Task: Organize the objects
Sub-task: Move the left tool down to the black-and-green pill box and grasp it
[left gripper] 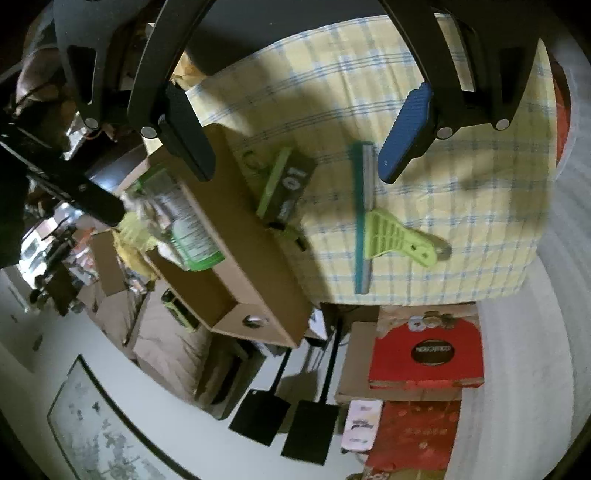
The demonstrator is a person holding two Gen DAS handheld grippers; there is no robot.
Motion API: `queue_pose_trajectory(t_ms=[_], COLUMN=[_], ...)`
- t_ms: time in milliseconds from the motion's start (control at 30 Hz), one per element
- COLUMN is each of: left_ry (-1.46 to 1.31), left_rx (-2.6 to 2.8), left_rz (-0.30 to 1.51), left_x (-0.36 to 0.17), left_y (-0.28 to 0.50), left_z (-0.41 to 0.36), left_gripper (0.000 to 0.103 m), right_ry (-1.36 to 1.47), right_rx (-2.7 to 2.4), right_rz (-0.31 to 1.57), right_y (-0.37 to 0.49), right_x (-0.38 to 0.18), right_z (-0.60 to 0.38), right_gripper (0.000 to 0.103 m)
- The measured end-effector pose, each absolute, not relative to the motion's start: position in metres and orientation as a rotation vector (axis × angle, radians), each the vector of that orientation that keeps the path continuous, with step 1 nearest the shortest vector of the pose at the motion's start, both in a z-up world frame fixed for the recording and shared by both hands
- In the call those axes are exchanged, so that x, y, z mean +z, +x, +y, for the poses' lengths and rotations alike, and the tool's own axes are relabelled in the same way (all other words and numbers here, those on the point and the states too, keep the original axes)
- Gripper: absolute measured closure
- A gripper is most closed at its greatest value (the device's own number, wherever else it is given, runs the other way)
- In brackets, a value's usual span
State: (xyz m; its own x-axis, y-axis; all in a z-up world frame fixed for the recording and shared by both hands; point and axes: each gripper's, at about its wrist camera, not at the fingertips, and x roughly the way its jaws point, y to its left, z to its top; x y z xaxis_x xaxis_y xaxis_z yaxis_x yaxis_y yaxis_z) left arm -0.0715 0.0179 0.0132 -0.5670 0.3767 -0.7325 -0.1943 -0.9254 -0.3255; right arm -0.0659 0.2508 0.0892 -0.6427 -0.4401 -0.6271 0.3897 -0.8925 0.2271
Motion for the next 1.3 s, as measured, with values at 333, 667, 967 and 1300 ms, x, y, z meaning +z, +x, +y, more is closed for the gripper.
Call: queue_pose_trajectory(t_ms=[333,667,967,1300], left_ry=[-1.244,-1.225,-1.221,-1.229], left_rx=[2.559,2.594,2.611,2.469], left_rz=[-0.230,-0.243,-0.203,-0.008], left_x=[0.006,0.003,-0.015,-0.053], left_y=[-0.067,-0.067,-0.076,-0.110], left_z=[0.004,-0.010,0.001,0.069], left_gripper=[0.010,0.001,0.001,0.002], right_ry=[0.962,0.975,0.983,1.020], right_rx=[-2.546,-2.532,-2.547,-2.594], right_rz=[0.038,0.128,0.070,-0.066], right_y=[-0.064,-0.065,-0.070,-0.077], right_x=[0.082,0.066,0.064,0.075], right_z=[0.215,0.185,0.188,0.228], right_gripper=[0.004,0.001,0.001,0.001])
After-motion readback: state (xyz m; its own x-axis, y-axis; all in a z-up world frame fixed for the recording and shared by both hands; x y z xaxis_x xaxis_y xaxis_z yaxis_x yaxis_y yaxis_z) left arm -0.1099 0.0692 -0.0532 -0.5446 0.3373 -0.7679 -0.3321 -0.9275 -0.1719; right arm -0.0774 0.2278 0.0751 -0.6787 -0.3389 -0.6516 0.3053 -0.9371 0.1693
